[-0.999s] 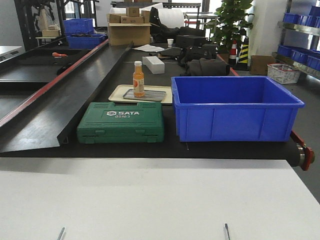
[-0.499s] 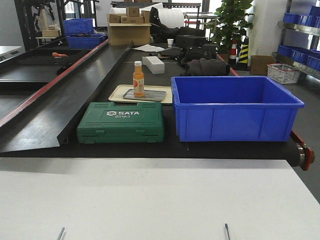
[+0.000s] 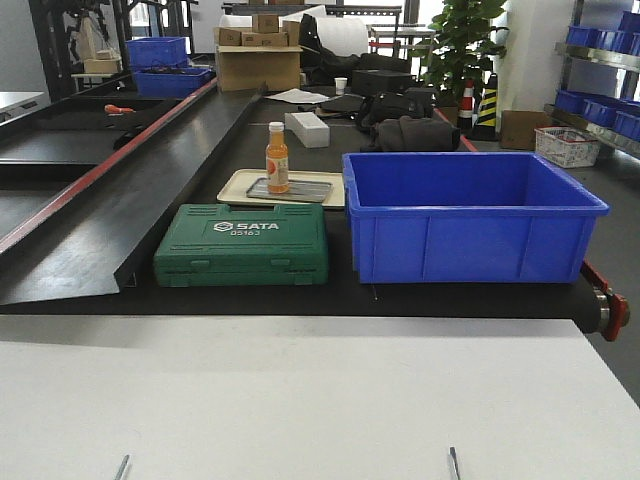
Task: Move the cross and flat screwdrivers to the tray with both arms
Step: 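Lower both grippers toward the green-handled screwdrivers on the white table, then center both open grippers over the screwdriver handles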
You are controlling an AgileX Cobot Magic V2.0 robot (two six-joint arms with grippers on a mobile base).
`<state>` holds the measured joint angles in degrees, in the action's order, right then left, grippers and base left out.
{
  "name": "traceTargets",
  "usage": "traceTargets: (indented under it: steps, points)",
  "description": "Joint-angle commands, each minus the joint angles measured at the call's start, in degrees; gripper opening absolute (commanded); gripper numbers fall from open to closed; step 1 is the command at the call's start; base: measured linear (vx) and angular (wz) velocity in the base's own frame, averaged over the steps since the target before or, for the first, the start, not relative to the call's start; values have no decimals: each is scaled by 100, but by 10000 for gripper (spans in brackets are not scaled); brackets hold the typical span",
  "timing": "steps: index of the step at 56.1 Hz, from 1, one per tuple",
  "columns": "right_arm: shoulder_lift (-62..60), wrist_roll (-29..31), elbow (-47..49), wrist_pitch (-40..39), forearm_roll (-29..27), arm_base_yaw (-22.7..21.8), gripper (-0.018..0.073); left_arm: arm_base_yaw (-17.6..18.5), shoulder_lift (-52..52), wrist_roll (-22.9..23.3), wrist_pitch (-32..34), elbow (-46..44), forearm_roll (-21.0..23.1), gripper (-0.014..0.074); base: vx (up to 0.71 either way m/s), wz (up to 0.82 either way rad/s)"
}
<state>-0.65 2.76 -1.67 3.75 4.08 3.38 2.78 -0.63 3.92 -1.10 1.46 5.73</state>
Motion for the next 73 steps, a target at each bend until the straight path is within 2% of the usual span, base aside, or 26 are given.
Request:
traceTargets:
  steps: [1,8,12,19,27,34,38,46,50,56,61,65,73]
  points:
    - [26,46,-100,-883,19,-17,-8,19,-95,57,959,175,49,3,0,0]
    - [26,-276,-11,-1768,-177,-17,-5,19,-95,57,1596,68,43,22,0,0]
    - [26,-400,213,-1845,-276,-17,-3,19,-88,46,1637,-134,43,41,0,0]
    - [85,-366,877,-1432,-275,-17,4,19,66,-12,1433,-716,39,111,0,0]
    - [497,-356,1772,-554,-275,-17,29,19,700,-12,1197,-1519,39,254,0,0]
    - [982,-356,2241,119,-270,-17,76,19,1337,-40,1114,-2007,32,367,0,0]
    - [1233,-356,2300,259,-270,-17,116,19,1705,-212,1052,-2144,26,418,0,0]
    - [1724,-362,2300,392,-270,-17,237,19,2410,-309,945,-2145,32,447,0,0]
    - [2019,-356,2300,390,-270,-17,330,19,2737,-287,872,-2145,37,447,0,0]
    - [2378,-362,2300,417,-275,-17,423,19,3125,-317,530,-2145,37,447,0,0]
    - [2720,-427,2300,428,-408,-17,453,19,3616,-465,42,-2150,25,471,0,0]
    - [2836,-427,2300,413,-536,-17,453,38,3954,-498,-48,-2198,25,498,0,0]
    - [2911,-427,2300,413,-541,-17,453,282,4749,-671,-633,-2754,34,550,0,0]
